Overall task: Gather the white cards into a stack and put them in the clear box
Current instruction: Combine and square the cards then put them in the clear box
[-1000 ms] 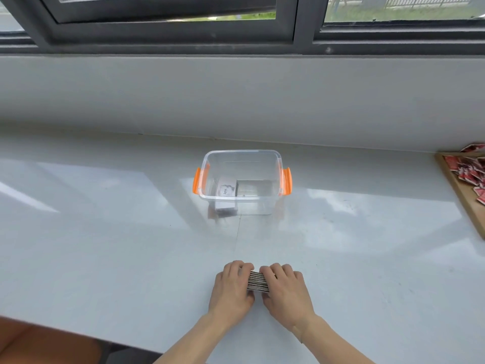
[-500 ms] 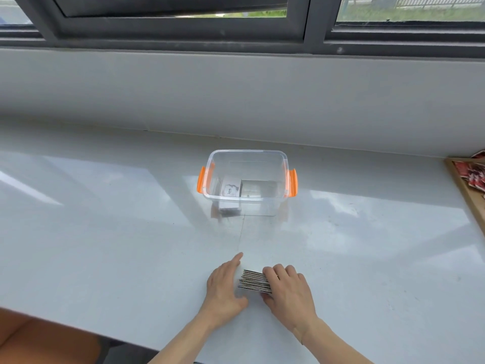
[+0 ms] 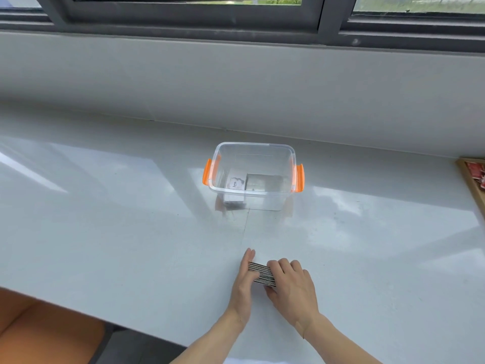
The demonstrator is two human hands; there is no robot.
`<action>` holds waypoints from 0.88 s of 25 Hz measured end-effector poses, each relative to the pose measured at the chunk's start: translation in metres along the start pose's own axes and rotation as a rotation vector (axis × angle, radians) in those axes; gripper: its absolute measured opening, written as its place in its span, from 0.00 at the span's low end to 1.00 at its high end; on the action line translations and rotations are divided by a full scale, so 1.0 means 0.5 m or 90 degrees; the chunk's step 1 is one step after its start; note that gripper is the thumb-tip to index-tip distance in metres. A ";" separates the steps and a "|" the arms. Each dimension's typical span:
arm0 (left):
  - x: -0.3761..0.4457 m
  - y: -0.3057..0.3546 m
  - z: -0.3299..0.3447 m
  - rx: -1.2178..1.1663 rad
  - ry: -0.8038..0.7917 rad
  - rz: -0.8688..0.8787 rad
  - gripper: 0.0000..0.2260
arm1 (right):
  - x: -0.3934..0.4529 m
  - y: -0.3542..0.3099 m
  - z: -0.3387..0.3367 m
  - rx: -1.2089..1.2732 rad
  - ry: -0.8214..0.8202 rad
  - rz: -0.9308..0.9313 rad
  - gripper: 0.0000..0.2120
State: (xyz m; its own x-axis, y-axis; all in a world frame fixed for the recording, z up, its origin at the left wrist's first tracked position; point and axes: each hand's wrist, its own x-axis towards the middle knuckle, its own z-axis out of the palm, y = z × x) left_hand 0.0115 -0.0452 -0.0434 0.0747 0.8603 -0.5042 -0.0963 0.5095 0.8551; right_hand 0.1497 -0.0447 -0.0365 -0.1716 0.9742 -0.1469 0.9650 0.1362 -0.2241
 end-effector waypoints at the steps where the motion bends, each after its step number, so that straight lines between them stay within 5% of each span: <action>1: 0.007 0.003 -0.003 -0.022 0.007 -0.007 0.22 | 0.000 0.001 0.000 -0.001 -0.001 -0.001 0.18; 4: 0.019 0.011 -0.026 -0.063 0.074 0.010 0.20 | 0.001 0.003 0.001 0.004 0.001 0.003 0.18; 8: 0.016 0.017 -0.001 -0.029 -0.002 -0.013 0.19 | 0.001 0.004 0.004 0.012 0.007 0.005 0.18; 13: 0.019 0.031 0.012 -0.026 0.061 0.041 0.18 | 0.001 0.004 0.004 0.019 0.013 0.019 0.17; 17: 0.011 0.032 0.027 0.253 -0.054 0.063 0.17 | -0.001 0.006 0.010 0.035 0.044 0.012 0.16; 22: 0.023 0.018 -0.006 0.833 -0.137 0.366 0.29 | -0.001 0.012 0.007 0.058 0.053 0.000 0.17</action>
State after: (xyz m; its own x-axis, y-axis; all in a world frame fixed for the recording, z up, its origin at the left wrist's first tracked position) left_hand 0.0083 -0.0307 -0.0420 0.4947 0.8589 -0.1323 0.7882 -0.3793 0.4846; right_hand 0.1547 -0.0451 -0.0413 -0.1509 0.9863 -0.0666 0.9423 0.1232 -0.3112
